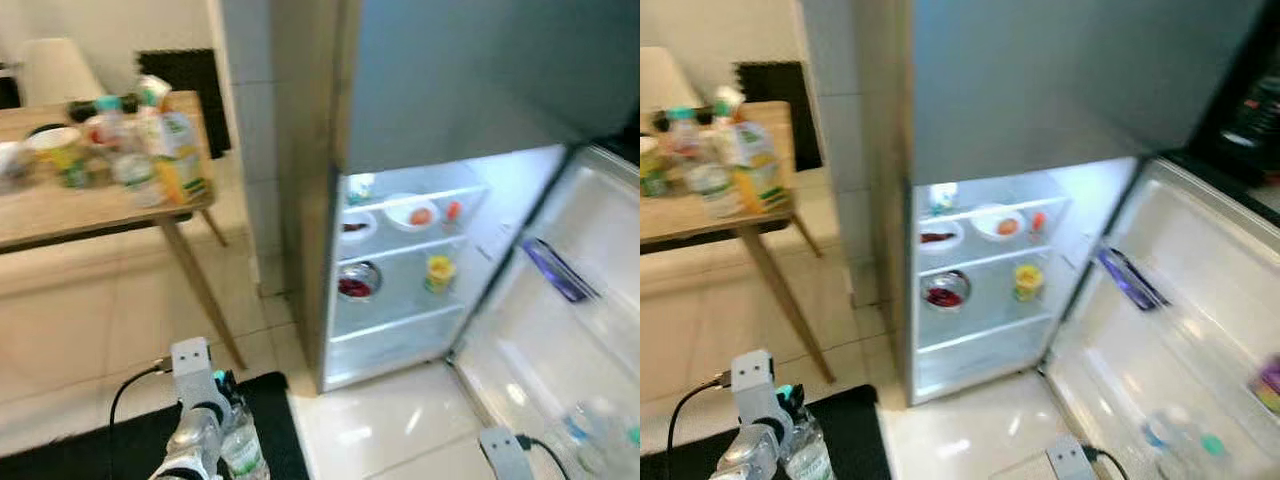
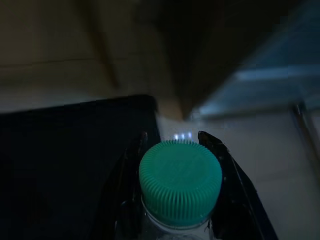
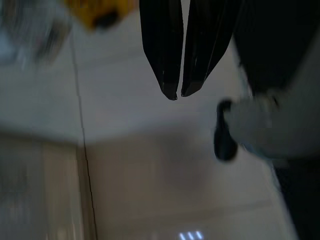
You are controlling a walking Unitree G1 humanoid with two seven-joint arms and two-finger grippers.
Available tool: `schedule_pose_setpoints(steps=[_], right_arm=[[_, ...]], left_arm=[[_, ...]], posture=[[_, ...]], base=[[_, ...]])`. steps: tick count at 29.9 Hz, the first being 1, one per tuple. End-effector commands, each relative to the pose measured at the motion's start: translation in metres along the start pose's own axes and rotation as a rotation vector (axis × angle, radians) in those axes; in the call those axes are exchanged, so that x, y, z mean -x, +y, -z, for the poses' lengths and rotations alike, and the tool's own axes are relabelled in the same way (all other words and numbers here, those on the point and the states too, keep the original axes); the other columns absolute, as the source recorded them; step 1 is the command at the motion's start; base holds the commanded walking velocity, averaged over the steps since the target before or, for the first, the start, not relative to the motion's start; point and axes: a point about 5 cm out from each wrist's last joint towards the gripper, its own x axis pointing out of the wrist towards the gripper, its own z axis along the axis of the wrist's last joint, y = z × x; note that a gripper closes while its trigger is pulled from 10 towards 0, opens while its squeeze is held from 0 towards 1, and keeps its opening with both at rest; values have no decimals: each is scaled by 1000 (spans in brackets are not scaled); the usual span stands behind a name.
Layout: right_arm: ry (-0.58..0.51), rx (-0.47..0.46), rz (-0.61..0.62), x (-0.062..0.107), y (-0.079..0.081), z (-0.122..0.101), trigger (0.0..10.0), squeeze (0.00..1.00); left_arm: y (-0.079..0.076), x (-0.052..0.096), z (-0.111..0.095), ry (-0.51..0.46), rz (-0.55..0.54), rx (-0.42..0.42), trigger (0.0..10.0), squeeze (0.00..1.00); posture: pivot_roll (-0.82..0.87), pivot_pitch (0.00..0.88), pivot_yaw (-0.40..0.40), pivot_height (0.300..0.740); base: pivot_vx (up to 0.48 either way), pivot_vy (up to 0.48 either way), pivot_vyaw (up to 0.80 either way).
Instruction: Restocking fridge
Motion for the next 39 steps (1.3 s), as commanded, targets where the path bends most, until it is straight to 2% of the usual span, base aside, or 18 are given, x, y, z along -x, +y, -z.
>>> schedule_pose_setpoints(steps=[1, 2, 3, 6, 9, 11, 15, 25, 39], right_arm=[[26, -28, 10, 1, 0, 7, 10000, 0], [26, -28, 10, 1, 0, 7, 10000, 0], [50, -44, 8, 2, 2, 16, 10000, 0], [54, -46, 5, 2, 3, 18, 10000, 0], [61, -49, 1, 2, 4, 19, 10000, 0], [61, -49, 1, 2, 4, 19, 10000, 0], [67, -31, -11, 2, 6, 19, 10000, 0], [60, 0, -28, 0, 9, 14, 10000, 0], [68, 0, -29, 1, 12, 18, 10000, 0]], left_arm=[[1, 7, 22, 84, -6, -38, 10000, 0], [1, 7, 22, 84, -6, -38, 10000, 0], [14, 20, 48, 179, -41, -53, 10000, 0], [20, 26, 59, 221, -58, -56, 10000, 0], [29, 42, 84, 312, -74, -82, 10000, 0], [29, 42, 84, 312, -74, -82, 10000, 0], [35, 54, 100, 375, -84, -106, 10000, 0], [25, 46, 94, 358, -57, -122, 10000, 0], [23, 45, 92, 365, -34, -155, 10000, 0]], posture=[[-106, 0, -20, 740], [-106, 0, -20, 740], [-107, 0, -18, 740], [-109, 0, -16, 740], [-109, 0, -14, 740], [-109, 0, -14, 740], [-101, 0, -21, 740], [-102, 0, -18, 740], [-115, 0, -8, 740]], base=[[0, 0, -800], [0, 0, -800], [0, 0, -800], [0, 0, -800], [0, 0, -800], [0, 0, -800], [0, 0, -800], [0, 0, -800], [0, 0, -800]])
